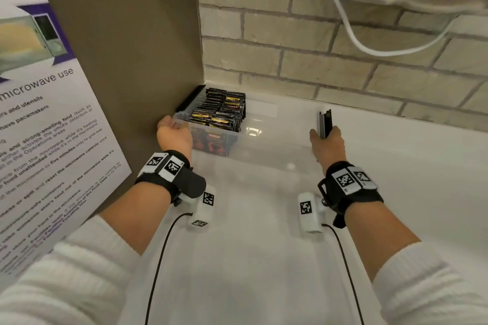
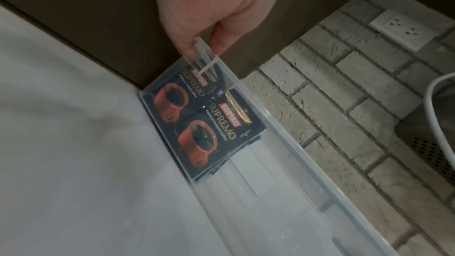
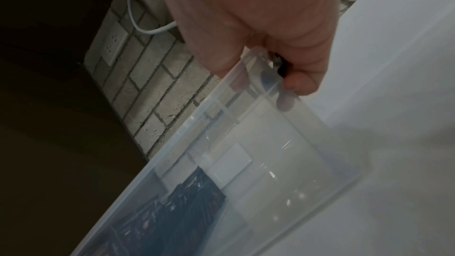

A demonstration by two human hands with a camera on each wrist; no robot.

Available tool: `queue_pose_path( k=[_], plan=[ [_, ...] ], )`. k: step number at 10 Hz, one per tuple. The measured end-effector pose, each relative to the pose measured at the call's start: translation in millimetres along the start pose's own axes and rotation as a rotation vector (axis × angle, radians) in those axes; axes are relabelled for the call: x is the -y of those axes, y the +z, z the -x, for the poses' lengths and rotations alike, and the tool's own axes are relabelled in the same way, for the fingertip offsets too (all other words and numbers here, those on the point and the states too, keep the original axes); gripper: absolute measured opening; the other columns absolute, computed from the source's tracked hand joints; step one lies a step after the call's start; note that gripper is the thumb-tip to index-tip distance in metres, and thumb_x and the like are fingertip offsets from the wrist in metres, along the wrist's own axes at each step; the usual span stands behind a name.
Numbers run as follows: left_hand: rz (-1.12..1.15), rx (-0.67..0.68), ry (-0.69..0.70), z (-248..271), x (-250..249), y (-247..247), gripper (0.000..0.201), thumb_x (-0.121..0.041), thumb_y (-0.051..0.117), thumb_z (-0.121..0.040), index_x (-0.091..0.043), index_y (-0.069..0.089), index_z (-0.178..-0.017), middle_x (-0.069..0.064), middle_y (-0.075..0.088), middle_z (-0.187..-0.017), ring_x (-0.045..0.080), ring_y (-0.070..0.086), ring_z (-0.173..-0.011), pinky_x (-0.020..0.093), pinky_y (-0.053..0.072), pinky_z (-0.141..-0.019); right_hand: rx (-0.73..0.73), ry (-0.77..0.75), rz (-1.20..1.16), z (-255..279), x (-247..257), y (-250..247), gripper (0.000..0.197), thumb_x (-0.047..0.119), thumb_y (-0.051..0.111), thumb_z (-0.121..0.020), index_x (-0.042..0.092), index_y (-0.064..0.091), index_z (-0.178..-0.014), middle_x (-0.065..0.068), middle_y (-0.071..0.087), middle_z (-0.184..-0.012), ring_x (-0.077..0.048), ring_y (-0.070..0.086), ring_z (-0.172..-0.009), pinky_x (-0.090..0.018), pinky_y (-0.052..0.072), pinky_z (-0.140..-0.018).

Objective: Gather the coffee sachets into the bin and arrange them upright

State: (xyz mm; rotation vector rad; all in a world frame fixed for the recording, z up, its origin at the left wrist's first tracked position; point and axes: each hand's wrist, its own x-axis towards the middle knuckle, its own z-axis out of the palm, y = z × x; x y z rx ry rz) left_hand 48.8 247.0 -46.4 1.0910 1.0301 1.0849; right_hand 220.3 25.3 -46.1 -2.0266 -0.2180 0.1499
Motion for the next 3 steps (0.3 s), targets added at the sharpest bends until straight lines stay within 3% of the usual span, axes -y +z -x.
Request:
queue_pose_path(
  k=[1, 2, 3],
  plan=[
    [-0.068, 0.047, 0.021, 9.3, 8.5, -10.1, 0.037, 0.006, 0.05, -0.089, 0.002, 0.05, -0.125, 0.012, 0.056, -0.117, 0.019, 0.054, -0.108, 0.024, 0.043, -0.099, 0.037, -0.008, -0.017, 5.1, -1.3, -6.8, 0.047, 0.027, 0.05, -0.093, 0.001, 0.038, -0.13, -0.018, 0.05, -0.127, -0.024, 0.05, -0.091, -0.037, 0.054, -0.072],
    [-0.13, 0.176, 0.096, 27.5, 9.5, -17.6, 0.025, 0.005, 0.049, -0.088, -0.018, 0.059, -0.093, 0.005, 0.058, -0.098, 0.014, 0.057, -0.09, 0.023, 0.05, -0.09, 0.038, 0.002, -0.041, 11.1, -3.4, -15.9, 0.053, 0.028, 0.05, -0.092, 0.004, 0.032, -0.137, -0.017, 0.046, -0.132, -0.028, 0.053, -0.1, -0.038, 0.056, -0.073],
    [-0.309, 0.342, 0.13, 49.9, 12.3, -21.8, 0.021, -0.002, 0.05, -0.089, -0.022, 0.055, -0.09, -0.003, 0.058, -0.088, 0.014, 0.055, -0.085, 0.026, 0.047, -0.08, 0.002, 0.04, -0.056, 19.2, -16.9, -24.6, 0.068, 0.032, 0.052, -0.09, 0.009, 0.02, -0.146, -0.017, 0.041, -0.139, -0.032, 0.047, -0.121, -0.047, 0.046, -0.099]
  ],
)
